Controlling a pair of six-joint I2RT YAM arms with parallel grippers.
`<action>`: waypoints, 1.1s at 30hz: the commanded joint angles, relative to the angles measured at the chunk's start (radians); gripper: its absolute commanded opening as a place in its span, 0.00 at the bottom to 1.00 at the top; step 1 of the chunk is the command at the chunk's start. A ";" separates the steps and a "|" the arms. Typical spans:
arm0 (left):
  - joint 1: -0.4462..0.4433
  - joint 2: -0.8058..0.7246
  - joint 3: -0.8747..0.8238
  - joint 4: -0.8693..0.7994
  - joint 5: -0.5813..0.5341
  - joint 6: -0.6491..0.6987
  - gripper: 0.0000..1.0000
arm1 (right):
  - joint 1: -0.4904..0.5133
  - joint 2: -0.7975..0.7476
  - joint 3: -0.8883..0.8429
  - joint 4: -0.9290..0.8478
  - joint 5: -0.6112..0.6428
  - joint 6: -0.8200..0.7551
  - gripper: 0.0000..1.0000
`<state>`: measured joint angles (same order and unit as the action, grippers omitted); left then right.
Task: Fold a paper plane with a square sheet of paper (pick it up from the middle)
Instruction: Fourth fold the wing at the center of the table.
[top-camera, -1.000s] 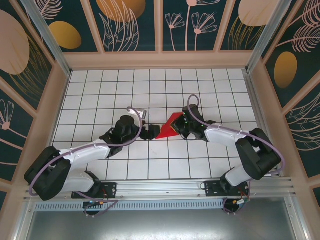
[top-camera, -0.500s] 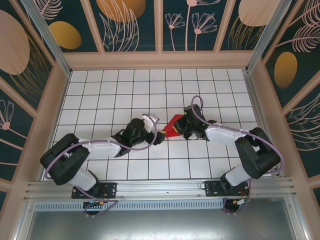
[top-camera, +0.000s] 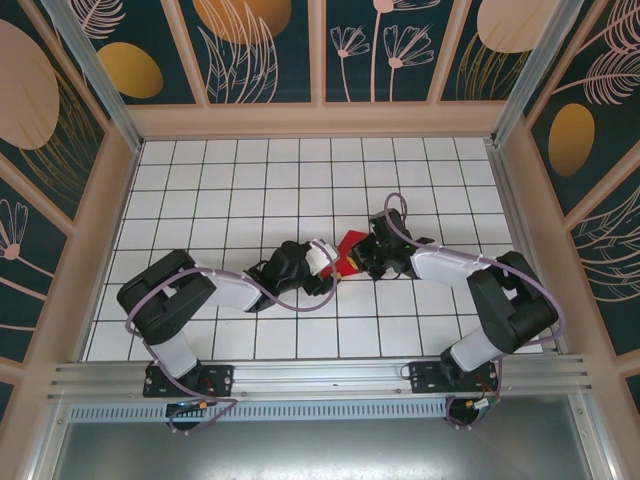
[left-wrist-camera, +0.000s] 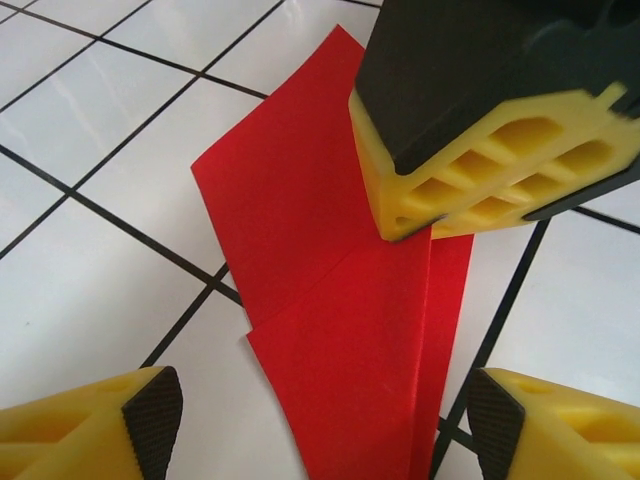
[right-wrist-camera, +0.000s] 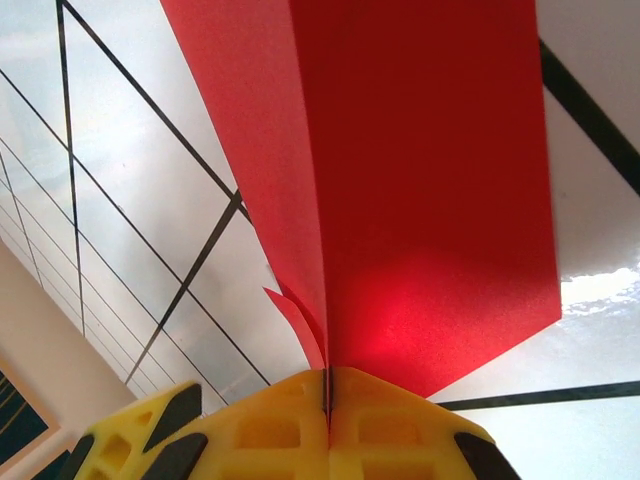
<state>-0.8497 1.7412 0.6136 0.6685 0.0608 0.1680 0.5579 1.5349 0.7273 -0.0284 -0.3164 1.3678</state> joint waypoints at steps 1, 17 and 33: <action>-0.006 0.036 0.030 0.073 -0.015 0.065 0.75 | -0.006 0.017 0.033 -0.038 -0.040 -0.005 0.00; -0.006 0.090 0.066 0.073 0.031 0.073 0.38 | -0.044 0.036 0.063 -0.071 -0.088 -0.019 0.00; -0.006 0.105 0.092 0.048 0.089 0.058 0.31 | -0.041 0.073 0.086 -0.074 -0.119 -0.045 0.04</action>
<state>-0.8513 1.8320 0.6868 0.7063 0.1272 0.2314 0.5186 1.5936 0.7826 -0.0727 -0.4141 1.3403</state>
